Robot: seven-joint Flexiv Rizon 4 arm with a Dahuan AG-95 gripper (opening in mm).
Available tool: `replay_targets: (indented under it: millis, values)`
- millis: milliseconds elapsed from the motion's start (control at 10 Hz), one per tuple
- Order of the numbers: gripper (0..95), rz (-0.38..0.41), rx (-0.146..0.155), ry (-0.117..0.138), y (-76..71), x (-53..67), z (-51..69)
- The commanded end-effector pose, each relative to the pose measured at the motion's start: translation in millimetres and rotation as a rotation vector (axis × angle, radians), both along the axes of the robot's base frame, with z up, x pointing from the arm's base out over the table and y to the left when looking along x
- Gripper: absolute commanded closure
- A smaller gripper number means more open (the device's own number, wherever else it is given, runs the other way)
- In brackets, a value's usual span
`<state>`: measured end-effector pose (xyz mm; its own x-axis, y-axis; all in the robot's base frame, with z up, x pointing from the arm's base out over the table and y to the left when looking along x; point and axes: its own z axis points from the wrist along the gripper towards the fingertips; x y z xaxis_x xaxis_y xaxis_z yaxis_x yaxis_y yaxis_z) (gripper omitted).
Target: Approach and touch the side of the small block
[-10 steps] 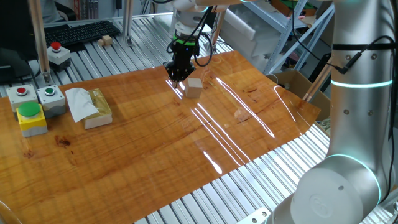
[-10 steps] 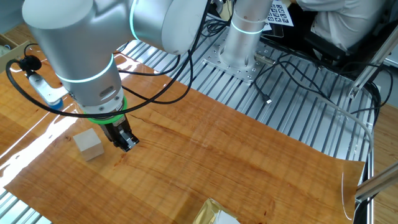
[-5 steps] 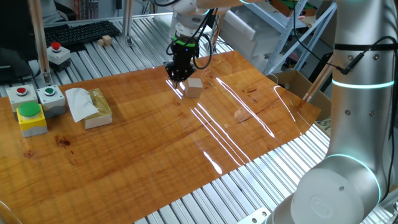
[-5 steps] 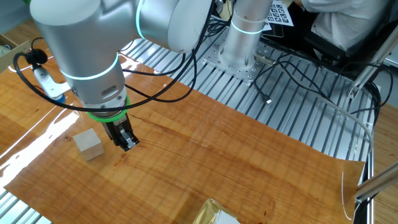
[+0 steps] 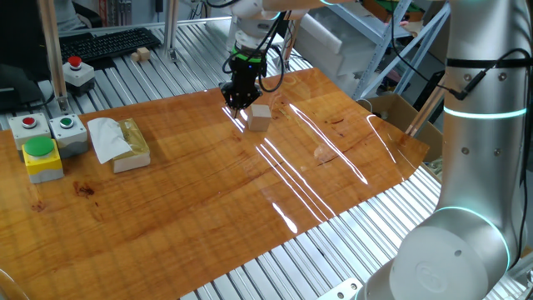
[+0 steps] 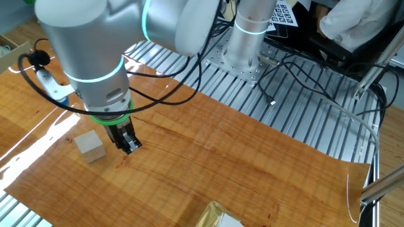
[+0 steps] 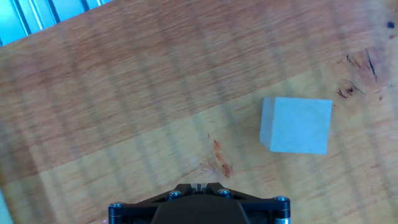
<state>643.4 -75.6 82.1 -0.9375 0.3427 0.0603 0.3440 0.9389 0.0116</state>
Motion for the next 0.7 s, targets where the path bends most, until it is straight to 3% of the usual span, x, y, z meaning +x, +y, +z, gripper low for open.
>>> replay_targets:
  millis: [100, 500, 700]
  values:
    - [95.0, 0.002, 0.006, -0.006, -16.3, 15.2, -15.2]
    - [95.0, -0.002, 0.0, -0.016, -40.4, 41.2, -26.1]
    - [95.0, 0.001, -0.01, -0.021, -50.4, 45.2, -32.4]
